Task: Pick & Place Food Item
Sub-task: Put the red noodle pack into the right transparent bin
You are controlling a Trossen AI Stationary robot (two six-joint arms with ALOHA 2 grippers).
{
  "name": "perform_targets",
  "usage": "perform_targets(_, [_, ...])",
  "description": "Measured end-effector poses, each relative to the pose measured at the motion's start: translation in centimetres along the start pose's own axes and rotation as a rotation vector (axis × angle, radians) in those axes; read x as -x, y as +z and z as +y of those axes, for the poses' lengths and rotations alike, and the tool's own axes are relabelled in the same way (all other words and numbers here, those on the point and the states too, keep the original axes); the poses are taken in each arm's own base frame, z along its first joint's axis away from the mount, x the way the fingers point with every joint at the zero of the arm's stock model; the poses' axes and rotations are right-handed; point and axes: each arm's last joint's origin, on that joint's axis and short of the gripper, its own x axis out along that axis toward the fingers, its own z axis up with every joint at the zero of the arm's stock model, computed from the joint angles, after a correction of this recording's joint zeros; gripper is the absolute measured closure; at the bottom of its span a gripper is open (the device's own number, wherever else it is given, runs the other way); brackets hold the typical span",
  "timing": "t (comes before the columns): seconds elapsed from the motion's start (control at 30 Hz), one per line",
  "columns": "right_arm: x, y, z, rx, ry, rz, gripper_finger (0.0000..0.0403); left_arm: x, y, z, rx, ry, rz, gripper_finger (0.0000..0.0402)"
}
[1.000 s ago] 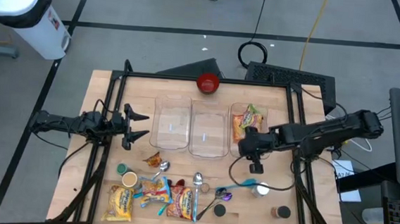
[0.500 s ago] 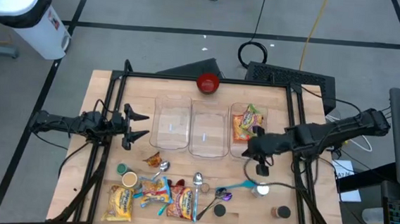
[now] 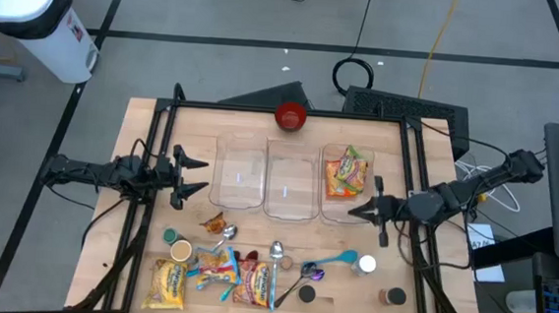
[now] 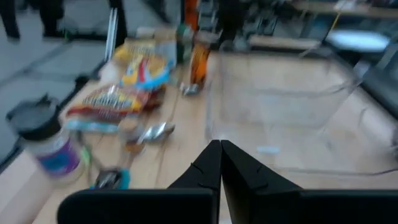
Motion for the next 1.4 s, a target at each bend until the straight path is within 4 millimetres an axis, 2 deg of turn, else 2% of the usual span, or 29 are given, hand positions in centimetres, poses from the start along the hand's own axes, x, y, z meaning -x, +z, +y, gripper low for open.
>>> perform_targets(0.23, [1.1, -2.5, -1.8, -0.037, -0.050, -0.130, 0.0403, 0.0, 0.0, 0.0, 0.000, 0.001, 0.000, 0.0117])
perform_targets(0.5, [2.8, -2.9, -2.8, 0.001, -0.063, -0.190, 0.0403, 0.0, 0.0, 0.0, -0.005, 0.001, -0.001, 0.0117])
perform_targets(0.73, [3.7, -2.9, -3.1, 0.017, -0.077, -0.225, 0.0403, 0.0, 0.6, 0.0, -0.127, 0.006, -0.057, 0.0117])
perform_targets(0.93, [4.3, -3.1, -3.3, 0.028, -0.087, -0.241, 0.0403, 0.0, 0.6, 0.0, -0.138, 0.007, -0.058, 0.0117])
perform_targets(1.13, [4.5, -3.3, -3.6, 0.011, -0.203, -0.226, 0.0403, 0.0, 0.6, 0.0, -0.033, 0.003, -0.059, 0.0117])
perform_targets(1.4, [4.5, -3.3, -3.6, 0.012, -0.209, -0.226, 0.0403, 0.1, 1.2, 0.0, 0.171, -0.009, -0.121, 0.0117])
